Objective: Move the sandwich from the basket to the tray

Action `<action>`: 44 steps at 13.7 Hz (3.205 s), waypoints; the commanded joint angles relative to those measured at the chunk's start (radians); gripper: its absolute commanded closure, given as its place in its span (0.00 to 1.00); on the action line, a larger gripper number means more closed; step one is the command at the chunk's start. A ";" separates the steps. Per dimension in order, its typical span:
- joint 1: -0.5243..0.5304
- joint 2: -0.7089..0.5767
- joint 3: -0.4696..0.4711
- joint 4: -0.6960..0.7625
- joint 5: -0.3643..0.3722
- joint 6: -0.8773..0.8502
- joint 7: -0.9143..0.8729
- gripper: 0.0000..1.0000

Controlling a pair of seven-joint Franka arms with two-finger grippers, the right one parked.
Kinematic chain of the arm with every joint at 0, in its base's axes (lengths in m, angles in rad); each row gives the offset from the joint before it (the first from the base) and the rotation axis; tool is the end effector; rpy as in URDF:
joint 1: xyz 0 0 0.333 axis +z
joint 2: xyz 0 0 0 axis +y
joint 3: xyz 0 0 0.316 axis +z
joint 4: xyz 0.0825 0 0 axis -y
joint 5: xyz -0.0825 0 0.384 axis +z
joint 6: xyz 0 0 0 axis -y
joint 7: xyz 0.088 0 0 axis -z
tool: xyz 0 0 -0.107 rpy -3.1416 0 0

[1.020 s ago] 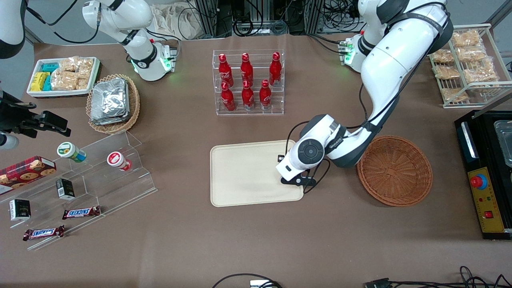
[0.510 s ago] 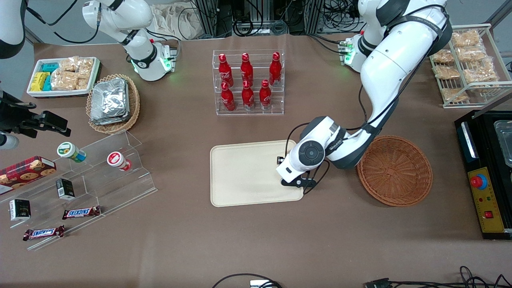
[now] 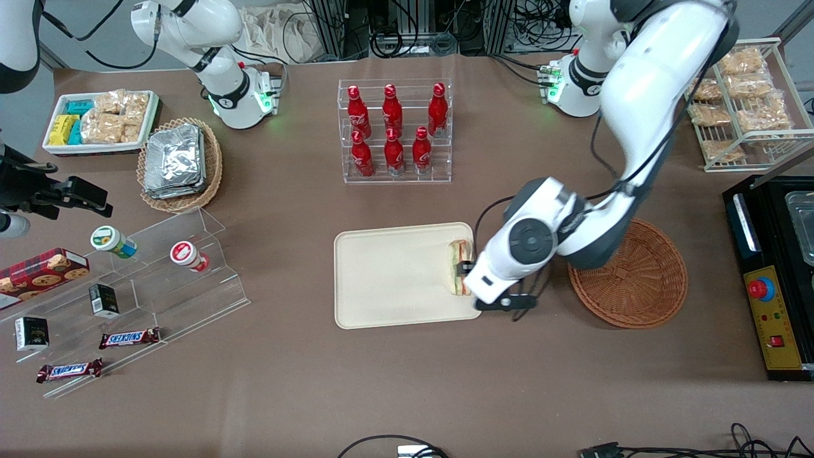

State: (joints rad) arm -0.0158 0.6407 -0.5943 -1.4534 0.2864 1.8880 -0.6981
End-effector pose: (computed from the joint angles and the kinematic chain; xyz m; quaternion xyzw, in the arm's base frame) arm 0.6196 -0.3165 0.3487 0.9976 0.0310 -0.0613 0.0026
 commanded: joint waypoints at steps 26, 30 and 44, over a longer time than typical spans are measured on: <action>0.404 -0.507 0.017 -0.025 -0.084 -0.610 0.588 0.00; 0.197 -0.538 0.271 -0.036 -0.156 -0.596 0.588 0.00; 0.073 -0.624 0.455 -0.159 -0.256 -0.375 0.586 0.00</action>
State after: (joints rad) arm 0.0662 0.0067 -0.1484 -1.6383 0.0450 1.5133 -0.1120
